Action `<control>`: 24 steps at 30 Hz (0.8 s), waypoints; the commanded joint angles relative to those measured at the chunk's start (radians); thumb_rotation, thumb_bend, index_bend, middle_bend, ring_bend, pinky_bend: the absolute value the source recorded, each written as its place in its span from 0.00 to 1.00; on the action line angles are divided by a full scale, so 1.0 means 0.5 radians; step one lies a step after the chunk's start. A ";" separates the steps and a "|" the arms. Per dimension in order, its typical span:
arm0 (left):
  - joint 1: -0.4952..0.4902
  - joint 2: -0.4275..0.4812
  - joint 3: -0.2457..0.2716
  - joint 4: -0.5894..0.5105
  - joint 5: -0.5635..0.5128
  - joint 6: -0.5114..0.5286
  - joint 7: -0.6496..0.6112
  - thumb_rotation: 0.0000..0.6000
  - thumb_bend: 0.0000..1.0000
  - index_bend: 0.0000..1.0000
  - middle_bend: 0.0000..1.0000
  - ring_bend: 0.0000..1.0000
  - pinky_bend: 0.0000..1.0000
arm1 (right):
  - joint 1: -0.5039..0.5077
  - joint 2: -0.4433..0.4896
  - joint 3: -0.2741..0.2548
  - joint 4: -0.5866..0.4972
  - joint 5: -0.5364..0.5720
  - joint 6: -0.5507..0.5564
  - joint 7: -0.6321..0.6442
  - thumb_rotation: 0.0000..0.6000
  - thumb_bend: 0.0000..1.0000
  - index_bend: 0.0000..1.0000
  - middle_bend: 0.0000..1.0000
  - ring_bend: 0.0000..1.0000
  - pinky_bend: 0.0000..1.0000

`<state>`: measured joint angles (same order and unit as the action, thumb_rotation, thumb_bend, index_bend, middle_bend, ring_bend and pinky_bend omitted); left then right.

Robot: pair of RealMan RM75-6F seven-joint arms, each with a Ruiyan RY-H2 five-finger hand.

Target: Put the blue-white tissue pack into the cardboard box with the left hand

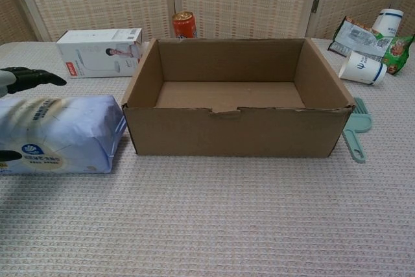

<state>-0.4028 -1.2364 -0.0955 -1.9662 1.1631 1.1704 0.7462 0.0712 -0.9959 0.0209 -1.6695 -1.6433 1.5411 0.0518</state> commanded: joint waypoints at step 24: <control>-0.275 -0.131 -0.021 0.283 -0.434 -0.092 0.070 1.00 0.18 0.00 0.00 0.00 0.13 | 0.012 -0.002 0.010 0.015 0.022 -0.020 0.020 1.00 0.00 0.06 0.03 0.00 0.00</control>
<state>-0.5377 -1.3009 -0.1067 -1.8260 0.9495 1.1240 0.7803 0.0770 -0.9967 0.0262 -1.6621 -1.6325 1.5311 0.0620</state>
